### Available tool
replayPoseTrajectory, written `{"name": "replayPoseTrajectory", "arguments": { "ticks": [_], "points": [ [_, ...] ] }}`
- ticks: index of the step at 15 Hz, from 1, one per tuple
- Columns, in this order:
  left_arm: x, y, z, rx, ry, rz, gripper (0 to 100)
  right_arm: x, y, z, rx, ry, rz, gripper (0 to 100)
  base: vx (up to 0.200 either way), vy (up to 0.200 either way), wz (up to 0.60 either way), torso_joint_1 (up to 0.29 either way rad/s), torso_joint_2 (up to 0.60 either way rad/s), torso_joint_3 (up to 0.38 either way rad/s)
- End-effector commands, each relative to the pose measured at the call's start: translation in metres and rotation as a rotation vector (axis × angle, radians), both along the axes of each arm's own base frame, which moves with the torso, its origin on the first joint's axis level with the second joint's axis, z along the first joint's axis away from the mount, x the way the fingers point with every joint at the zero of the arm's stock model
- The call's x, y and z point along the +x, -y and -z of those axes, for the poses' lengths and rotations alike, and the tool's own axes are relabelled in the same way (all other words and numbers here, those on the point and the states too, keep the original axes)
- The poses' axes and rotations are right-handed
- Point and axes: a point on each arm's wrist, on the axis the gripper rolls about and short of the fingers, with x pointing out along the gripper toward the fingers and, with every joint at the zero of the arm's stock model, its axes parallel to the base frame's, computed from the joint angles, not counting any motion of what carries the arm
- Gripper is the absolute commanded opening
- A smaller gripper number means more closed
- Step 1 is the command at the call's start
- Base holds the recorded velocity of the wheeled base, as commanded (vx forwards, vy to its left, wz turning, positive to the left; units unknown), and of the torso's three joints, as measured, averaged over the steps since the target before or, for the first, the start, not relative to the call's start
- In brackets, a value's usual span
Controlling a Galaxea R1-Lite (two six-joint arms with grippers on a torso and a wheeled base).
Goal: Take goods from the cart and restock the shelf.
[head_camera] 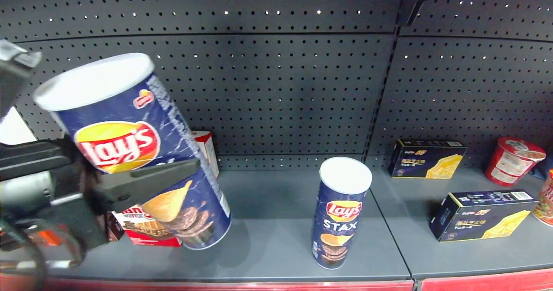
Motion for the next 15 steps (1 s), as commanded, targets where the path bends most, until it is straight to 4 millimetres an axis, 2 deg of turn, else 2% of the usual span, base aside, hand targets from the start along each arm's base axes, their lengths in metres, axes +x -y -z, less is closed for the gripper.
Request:
{"name": "replayPoseTrajectory", "arguments": {
  "ticks": [1, 3, 8, 15],
  "points": [
    [0.042, 0.036, 0.010, 0.033, -0.042, -0.025, 0, 0.003, 0.000, 0.008, -0.010, -0.027, 0.001, 100, 0.000, 0.000, 0.00, 0.000, 0.00, 0.000],
    [0.062, 0.047, 0.010, 0.044, -0.047, -0.069, 0, 0.003, 0.000, 0.010, -0.009, -0.031, 0.003, 100, 0.000, 0.000, 0.00, 0.000, 0.00, 0.000],
    [0.086, 0.071, 0.024, 0.082, -0.090, -0.100, 0, 0.004, -0.001, 0.014, -0.012, -0.045, 0.001, 100, 0.000, 0.000, 0.00, 0.000, 0.00, 0.000],
    [0.153, 0.109, 0.035, 0.048, -0.135, -0.158, 0, 0.005, -0.001, 0.015, -0.013, -0.052, 0.001, 100, 0.000, 0.000, 0.00, 0.000, 0.00, 0.000]
  ]
}}
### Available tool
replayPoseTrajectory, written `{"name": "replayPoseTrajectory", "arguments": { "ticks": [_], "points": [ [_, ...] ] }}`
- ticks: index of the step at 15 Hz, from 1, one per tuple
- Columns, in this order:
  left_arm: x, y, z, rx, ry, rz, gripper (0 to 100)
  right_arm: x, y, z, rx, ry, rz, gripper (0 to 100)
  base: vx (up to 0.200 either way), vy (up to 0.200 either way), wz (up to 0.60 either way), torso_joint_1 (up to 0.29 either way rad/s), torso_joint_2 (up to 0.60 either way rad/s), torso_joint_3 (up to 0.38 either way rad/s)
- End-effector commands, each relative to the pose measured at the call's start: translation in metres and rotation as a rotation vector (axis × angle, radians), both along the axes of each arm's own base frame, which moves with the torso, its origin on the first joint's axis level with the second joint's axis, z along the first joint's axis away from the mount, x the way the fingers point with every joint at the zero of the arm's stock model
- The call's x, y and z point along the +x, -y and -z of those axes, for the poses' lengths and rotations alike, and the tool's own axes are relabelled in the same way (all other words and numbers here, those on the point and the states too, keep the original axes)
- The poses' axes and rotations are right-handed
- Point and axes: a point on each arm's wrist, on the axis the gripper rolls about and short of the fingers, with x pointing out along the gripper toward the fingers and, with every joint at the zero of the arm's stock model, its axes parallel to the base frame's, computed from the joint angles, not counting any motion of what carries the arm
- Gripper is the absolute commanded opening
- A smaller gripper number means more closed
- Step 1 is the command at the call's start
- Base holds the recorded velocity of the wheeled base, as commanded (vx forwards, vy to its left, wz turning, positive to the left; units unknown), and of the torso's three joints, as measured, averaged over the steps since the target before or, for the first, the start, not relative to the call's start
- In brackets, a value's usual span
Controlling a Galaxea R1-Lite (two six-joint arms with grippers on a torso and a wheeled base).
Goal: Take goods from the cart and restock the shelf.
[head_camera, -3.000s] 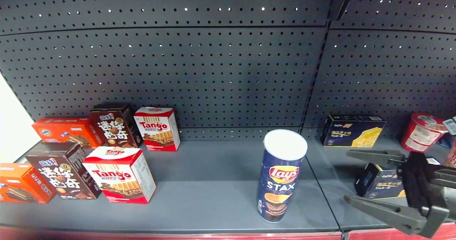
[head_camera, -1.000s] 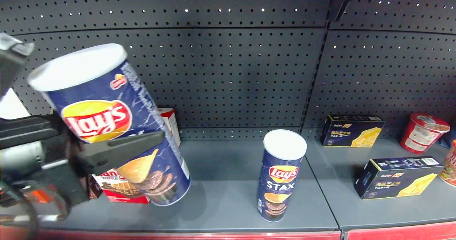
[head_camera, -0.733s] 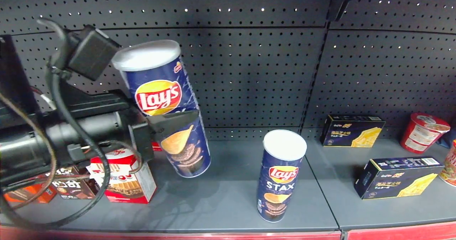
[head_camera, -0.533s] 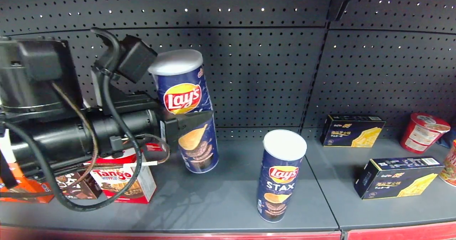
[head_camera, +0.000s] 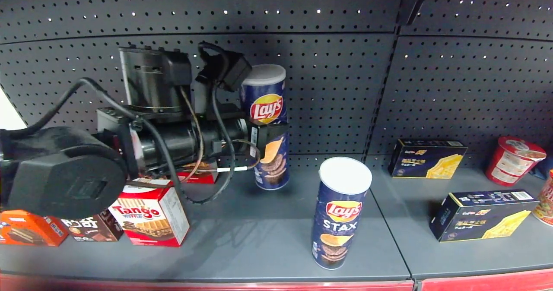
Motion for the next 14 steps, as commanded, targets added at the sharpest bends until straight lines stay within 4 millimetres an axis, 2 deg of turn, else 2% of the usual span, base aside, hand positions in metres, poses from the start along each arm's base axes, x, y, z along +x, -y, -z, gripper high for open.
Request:
{"name": "replayPoseTrajectory", "arguments": {
  "ticks": [1, 5, 9, 14],
  "points": [
    [0.027, 0.016, 0.018, -0.009, -0.053, -0.013, 0, 0.001, 0.000, 0.000, -0.001, -0.008, 0.000, 100, 0.000, 0.000, 0.00, 0.000, 0.00, 0.000],
    [0.051, 0.031, 0.034, 0.010, -0.060, -0.006, 0, 0.001, 0.000, 0.001, -0.001, -0.008, 0.001, 100, 0.000, 0.000, 0.00, 0.000, 0.00, 0.000],
    [0.068, 0.036, 0.054, 0.067, -0.053, 0.012, 0, 0.001, 0.000, -0.001, 0.000, 0.003, 0.003, 100, 0.000, 0.000, 0.00, 0.000, 0.00, 0.000],
    [0.088, 0.047, 0.062, 0.049, -0.029, 0.014, 0, 0.001, 0.001, -0.002, 0.000, 0.018, 0.038, 100, 0.000, 0.000, 0.00, 0.000, 0.00, 0.000]
  ]
}}
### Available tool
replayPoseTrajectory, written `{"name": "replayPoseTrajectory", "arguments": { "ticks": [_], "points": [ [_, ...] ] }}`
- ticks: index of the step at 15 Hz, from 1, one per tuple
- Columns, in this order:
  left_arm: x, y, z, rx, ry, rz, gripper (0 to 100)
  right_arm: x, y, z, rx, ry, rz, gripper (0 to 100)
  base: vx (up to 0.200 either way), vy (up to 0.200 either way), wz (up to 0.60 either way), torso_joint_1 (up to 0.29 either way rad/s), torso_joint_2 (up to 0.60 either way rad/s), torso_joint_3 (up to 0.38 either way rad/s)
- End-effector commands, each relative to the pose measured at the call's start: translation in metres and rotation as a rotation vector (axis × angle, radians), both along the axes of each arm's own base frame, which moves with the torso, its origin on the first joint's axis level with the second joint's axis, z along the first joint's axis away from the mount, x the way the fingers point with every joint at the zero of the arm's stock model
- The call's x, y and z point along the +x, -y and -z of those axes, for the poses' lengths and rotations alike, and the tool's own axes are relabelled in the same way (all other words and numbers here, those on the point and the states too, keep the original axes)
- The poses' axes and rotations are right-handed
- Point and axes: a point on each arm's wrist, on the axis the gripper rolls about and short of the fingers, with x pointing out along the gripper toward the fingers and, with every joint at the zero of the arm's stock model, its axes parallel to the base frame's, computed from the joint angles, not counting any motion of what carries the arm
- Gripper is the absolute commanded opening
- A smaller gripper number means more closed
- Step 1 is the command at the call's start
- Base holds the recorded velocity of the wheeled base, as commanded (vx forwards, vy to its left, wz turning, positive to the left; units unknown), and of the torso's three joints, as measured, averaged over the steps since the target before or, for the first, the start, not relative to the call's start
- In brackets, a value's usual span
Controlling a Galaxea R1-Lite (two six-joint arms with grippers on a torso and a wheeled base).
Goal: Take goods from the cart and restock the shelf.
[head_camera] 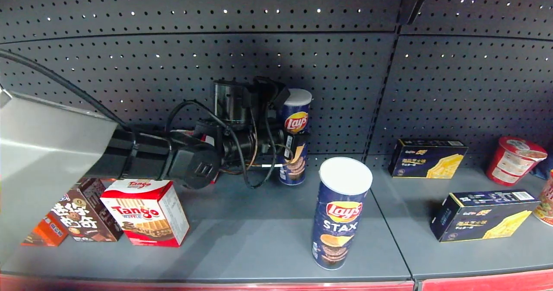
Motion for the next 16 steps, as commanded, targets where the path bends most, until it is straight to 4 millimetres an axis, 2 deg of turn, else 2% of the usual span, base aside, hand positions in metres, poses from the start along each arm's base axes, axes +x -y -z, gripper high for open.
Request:
{"name": "replayPoseTrajectory", "arguments": {
  "ticks": [1, 7, 11, 16],
  "points": [
    [0.009, 0.005, 0.011, 0.007, -0.011, -0.001, 0, 0.000, 0.000, 0.000, 0.000, -0.004, -0.001, 100, 0.000, 0.000, 0.00, 0.000, 0.00, 0.000],
    [0.021, 0.002, 0.024, -0.003, -0.002, 0.000, 0, 0.001, 0.000, 0.001, -0.001, -0.009, -0.001, 100, 0.000, 0.000, 0.00, 0.000, 0.00, 0.000],
    [0.023, 0.002, 0.026, -0.007, -0.001, 0.017, 0, 0.001, 0.000, 0.002, -0.001, -0.014, -0.001, 100, 0.000, 0.000, 0.00, 0.000, 0.00, 0.000],
    [0.026, 0.005, 0.038, 0.008, -0.022, 0.013, 0, 0.002, 0.000, 0.004, -0.002, -0.020, -0.001, 100, 0.000, 0.000, 0.00, 0.000, 0.00, 0.000]
  ]
}}
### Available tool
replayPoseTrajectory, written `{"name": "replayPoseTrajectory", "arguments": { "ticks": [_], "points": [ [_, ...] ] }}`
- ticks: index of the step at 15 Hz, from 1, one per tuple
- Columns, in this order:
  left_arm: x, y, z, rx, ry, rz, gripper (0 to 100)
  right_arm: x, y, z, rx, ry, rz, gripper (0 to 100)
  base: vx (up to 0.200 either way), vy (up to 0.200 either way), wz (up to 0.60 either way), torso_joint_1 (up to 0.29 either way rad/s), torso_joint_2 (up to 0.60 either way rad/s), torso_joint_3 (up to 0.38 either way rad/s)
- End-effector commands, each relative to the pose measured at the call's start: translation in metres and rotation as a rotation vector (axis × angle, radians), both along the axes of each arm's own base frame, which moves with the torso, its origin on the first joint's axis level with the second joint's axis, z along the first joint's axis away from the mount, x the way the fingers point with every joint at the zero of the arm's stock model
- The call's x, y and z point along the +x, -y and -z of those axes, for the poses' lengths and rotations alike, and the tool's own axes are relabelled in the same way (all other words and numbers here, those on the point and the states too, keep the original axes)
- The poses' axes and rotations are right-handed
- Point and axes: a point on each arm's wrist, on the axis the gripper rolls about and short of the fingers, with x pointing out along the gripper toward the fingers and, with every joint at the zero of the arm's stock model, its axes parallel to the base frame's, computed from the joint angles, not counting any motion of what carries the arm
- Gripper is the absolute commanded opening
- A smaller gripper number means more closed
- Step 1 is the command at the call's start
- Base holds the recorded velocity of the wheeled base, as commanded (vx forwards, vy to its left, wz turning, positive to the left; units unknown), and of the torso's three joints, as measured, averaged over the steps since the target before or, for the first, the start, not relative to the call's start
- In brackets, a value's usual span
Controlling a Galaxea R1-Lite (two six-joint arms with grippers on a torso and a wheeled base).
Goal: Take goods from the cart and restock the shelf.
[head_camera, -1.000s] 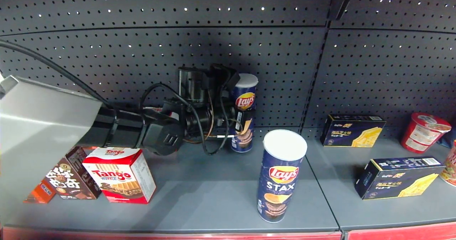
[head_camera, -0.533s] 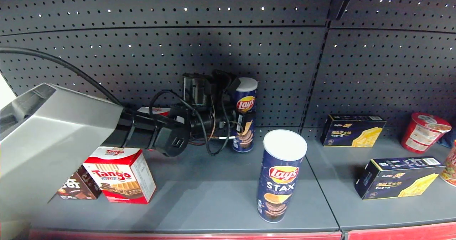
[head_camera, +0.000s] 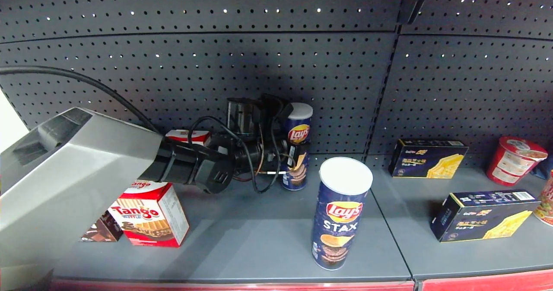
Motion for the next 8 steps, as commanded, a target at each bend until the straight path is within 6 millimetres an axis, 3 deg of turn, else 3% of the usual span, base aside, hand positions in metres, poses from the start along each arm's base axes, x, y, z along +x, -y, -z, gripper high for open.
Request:
{"name": "replayPoseTrajectory", "arguments": {
  "ticks": [1, 8],
  "points": [
    [0.0007, 0.0008, 0.0030, 0.003, -0.005, 0.000, 0, 0.0003, 0.0000, 0.0003, 0.000, -0.003, -0.001, 100, 0.000, 0.000, 0.00, 0.000, 0.00, 0.000],
    [0.0022, 0.0016, 0.0100, 0.012, -0.017, -0.001, 0, 0.0004, 0.0000, -0.0002, 0.000, -0.003, 0.000, 100, 0.000, 0.000, 0.00, 0.000, 0.00, 0.000]
  ]
}}
